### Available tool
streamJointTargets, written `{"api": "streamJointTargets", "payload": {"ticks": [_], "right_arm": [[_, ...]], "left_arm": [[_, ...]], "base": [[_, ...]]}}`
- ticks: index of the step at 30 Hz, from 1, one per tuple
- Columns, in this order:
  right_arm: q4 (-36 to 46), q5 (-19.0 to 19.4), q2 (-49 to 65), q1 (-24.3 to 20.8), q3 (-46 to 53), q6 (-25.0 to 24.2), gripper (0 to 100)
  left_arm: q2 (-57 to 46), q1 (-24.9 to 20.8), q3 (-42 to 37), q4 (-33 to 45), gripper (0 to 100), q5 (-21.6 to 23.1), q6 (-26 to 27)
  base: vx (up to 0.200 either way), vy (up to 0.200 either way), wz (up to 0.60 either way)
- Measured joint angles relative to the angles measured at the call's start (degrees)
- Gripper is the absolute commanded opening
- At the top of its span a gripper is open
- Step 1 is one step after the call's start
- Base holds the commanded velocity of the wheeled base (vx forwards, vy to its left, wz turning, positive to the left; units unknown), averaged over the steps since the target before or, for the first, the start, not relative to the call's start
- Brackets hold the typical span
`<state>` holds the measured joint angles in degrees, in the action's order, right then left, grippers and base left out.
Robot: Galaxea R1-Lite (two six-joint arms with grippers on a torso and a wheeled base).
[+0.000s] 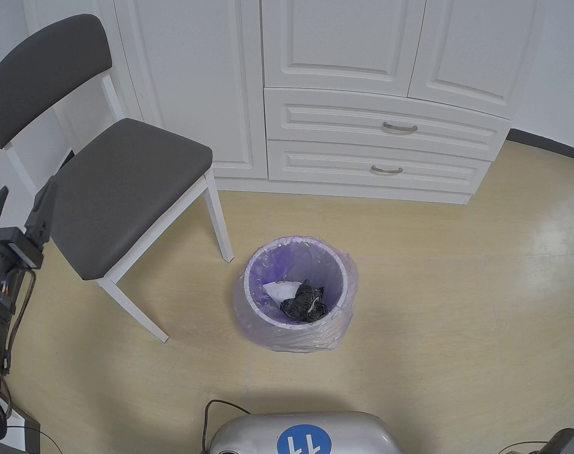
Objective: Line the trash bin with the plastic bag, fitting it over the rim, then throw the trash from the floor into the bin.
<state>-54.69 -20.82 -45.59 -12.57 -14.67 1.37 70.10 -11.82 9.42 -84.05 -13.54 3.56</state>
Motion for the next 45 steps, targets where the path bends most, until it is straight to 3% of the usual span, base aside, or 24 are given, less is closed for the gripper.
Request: {"api": "streamJointTargets", "payload": {"ticks": [8,18,29,37,45], "right_arm": [[4.3,0.0,18.4,6.1,9.8,0.5,100],[20.1,2.3,35.3,10.0,13.0,-1.9,100],[29.3,4.9,43.4,12.1,13.6,-3.1,100],[36.7,7.7,44.7,12.5,13.7,-2.5,100],[51.6,9.7,45.0,12.6,13.7,-4.3,100]], "left_arm": [[-14.4,3.1,-6.1,8.2,100,-2.5,-1.6],[-37.0,5.1,-4.2,42.8,100,-3.7,-4.3],[-61.3,10.9,-2.5,68.0,100,-1.2,-7.3],[-67.7,11.7,-7.6,81.3,100,1.0,-7.3],[-69.1,11.8,-8.4,82.6,100,2.2,-6.3]], "base": [[0.0,0.0,0.0],[0.0,0.0,0.0],[0.0,0.0,0.0],[0.0,0.0,0.0],[0.0,0.0,0.0]]}}
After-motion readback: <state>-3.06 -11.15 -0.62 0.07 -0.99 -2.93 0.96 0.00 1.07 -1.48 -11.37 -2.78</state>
